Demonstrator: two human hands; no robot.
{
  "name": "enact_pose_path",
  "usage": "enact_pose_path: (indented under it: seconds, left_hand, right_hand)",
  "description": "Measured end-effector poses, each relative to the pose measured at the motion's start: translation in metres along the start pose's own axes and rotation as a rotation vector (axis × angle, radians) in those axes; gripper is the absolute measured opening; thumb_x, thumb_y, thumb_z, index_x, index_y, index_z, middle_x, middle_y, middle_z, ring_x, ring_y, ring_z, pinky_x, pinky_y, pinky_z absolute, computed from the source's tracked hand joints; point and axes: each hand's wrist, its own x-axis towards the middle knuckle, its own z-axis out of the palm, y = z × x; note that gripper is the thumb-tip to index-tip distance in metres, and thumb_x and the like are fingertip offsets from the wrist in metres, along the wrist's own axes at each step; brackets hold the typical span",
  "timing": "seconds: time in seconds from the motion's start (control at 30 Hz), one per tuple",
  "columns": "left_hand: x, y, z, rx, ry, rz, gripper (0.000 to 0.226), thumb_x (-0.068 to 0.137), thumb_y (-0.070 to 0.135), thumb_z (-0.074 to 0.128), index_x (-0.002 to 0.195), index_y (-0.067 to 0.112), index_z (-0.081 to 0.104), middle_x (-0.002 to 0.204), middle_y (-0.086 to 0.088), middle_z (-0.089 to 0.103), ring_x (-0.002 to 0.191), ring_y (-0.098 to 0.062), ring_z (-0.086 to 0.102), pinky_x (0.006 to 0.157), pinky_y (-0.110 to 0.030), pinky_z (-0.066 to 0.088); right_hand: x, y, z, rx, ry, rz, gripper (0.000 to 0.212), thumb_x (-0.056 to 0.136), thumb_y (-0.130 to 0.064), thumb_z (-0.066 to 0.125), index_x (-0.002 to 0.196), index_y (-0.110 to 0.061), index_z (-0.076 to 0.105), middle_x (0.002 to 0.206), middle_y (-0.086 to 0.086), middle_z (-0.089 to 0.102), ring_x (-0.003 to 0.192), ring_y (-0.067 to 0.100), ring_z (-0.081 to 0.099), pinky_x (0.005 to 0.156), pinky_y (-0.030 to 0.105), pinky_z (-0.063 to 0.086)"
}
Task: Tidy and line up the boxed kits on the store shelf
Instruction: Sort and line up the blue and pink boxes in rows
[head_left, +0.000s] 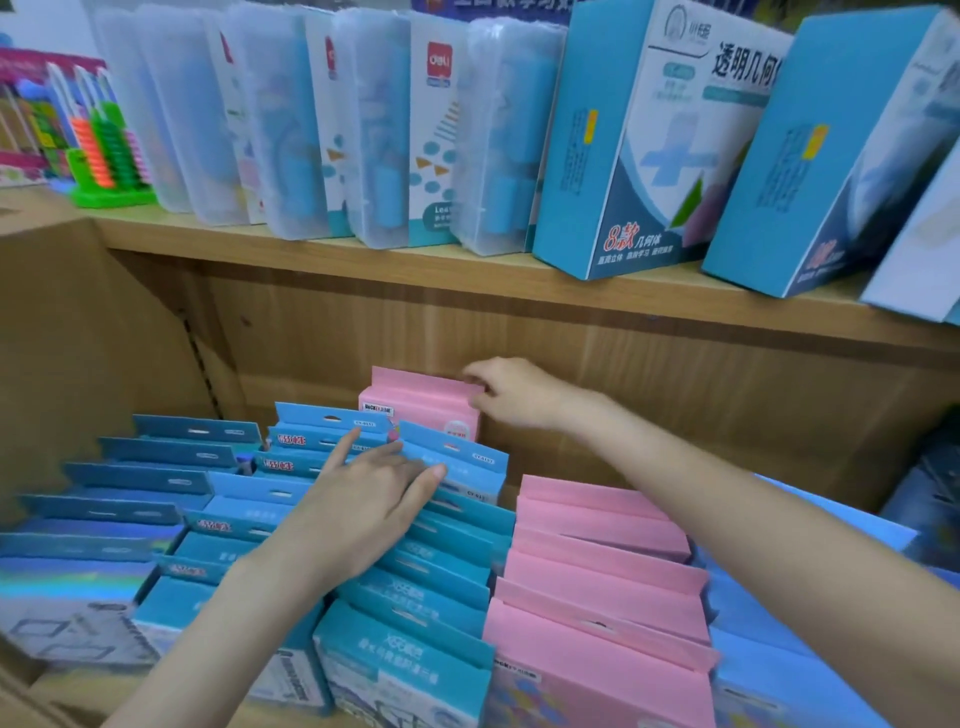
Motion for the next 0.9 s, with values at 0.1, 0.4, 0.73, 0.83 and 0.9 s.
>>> enact_pose_path:
  seconds: [0.1, 0.4, 0.73, 0.83, 0.9]
  left_hand:
    - [0.000, -0.002, -0.002, 0.003, -0.008, -0.010, 0.120, 0.056, 0.075, -0.034, 0.127, 0.030, 0.051, 0.134, 0.015, 0.050, 0.136, 0.002, 0.022, 0.112, -0.031, -0.007]
    - [-0.003, -0.008, 0.000, -0.061, -0.010, 0.001, 0.104, 0.061, 0.077, -0.023, 0.117, 0.033, 0.053, 0.119, 0.019, 0.053, 0.120, 0.000, 0.041, 0.111, -0.038, 0.011]
    - [-0.004, -0.013, 0.005, -0.195, 0.114, 0.003, 0.106, 0.066, 0.082, -0.016, 0.128, 0.030, 0.051, 0.127, 0.022, 0.047, 0.128, 0.005, 0.024, 0.111, -0.035, 0.015]
    - [-0.013, -0.023, 0.001, -0.204, 0.257, -0.034, 0.099, 0.075, 0.078, -0.008, 0.130, 0.022, 0.052, 0.131, 0.013, 0.051, 0.133, -0.004, 0.026, 0.111, -0.037, 0.017]
    - [-0.026, -0.026, -0.002, -0.188, 0.288, -0.022, 0.091, 0.079, 0.076, -0.006, 0.128, 0.027, 0.053, 0.129, 0.021, 0.047, 0.129, 0.004, 0.023, 0.113, -0.036, 0.011]
  right_hand:
    - [0.015, -0.003, 0.009, 0.032, 0.051, 0.039, 0.036, 0.090, -0.013, 0.054, 0.125, -0.006, 0.051, 0.119, 0.010, 0.059, 0.106, 0.023, 0.057, 0.085, 0.030, 0.047]
    - [-0.042, 0.025, -0.025, -0.195, 0.420, 0.133, 0.024, 0.091, -0.007, 0.045, 0.106, -0.010, 0.063, 0.102, 0.014, 0.066, 0.095, 0.032, 0.061, 0.079, 0.037, 0.050]
    - [-0.106, 0.080, -0.043, -0.157, 0.287, 0.229, 0.022, 0.090, -0.004, 0.047, 0.098, -0.007, 0.067, 0.085, 0.004, 0.061, 0.072, 0.021, 0.057, 0.078, 0.029, 0.046]
    - [-0.112, 0.090, -0.026, -0.270, 0.075, 0.283, 0.020, 0.087, -0.004, 0.045, 0.086, -0.007, 0.065, 0.085, 0.009, 0.066, 0.081, 0.028, 0.063, 0.074, 0.037, 0.051]
    - [-0.110, 0.087, -0.028, -0.389, 0.041, 0.329, 0.017, 0.090, -0.015, 0.048, 0.096, -0.009, 0.064, 0.097, 0.012, 0.065, 0.093, 0.031, 0.062, 0.078, 0.041, 0.051]
